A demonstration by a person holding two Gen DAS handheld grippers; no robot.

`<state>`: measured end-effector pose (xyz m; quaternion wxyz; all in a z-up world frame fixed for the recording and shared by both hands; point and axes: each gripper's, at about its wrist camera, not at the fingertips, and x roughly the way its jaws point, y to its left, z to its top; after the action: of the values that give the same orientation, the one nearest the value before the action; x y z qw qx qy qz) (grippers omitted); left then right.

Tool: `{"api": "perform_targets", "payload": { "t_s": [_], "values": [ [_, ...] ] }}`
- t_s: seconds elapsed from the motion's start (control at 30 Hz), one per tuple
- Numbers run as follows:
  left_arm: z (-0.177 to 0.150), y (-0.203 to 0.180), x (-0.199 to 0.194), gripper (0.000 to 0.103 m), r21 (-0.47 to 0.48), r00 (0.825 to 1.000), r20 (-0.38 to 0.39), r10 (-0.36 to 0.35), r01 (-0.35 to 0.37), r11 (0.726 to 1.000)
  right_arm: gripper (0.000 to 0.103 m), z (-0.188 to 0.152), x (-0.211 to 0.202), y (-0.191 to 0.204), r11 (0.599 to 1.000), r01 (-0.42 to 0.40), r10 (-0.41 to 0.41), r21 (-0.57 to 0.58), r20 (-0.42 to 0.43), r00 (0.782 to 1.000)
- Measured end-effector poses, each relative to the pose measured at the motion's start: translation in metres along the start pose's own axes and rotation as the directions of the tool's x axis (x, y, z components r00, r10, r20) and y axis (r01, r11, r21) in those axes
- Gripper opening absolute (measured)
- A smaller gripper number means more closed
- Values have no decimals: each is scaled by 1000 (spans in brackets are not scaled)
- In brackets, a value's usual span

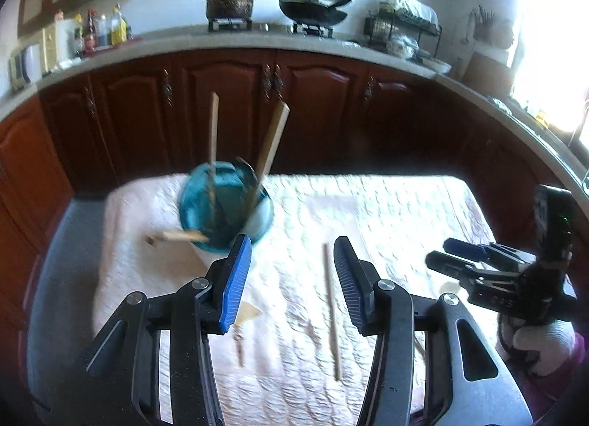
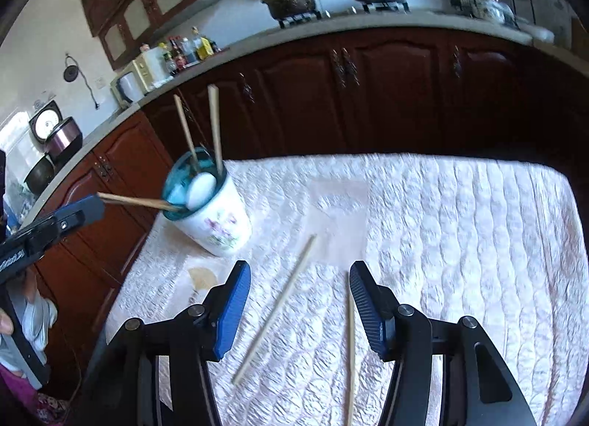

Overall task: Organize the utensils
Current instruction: 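Move both open grippers back to the two loose wooden chopsticks, then close the left gripper on one chopstick while the right gripper grasps the other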

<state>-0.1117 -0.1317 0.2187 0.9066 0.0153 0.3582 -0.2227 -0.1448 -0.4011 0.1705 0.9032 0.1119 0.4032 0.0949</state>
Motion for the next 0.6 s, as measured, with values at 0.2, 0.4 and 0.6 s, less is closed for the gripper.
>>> {"api": "perform_targets", "payload": {
  "t_s": [0.2, 0.4, 0.6],
  "values": [
    [-23, -19, 36, 46, 0, 995, -83, -57, 57, 998, 54, -22, 46, -27, 999, 38, -34, 30, -129, 991],
    [-42, -29, 97, 46, -3, 975, -207, -82, 83, 997, 41, -27, 93, -42, 998, 56, -49, 26, -218, 975],
    [-41, -36, 156, 46, -25, 956, -284, -80, 75, 997, 34, -19, 127, -46, 998, 55, -51, 10, -265, 963]
  ]
}}
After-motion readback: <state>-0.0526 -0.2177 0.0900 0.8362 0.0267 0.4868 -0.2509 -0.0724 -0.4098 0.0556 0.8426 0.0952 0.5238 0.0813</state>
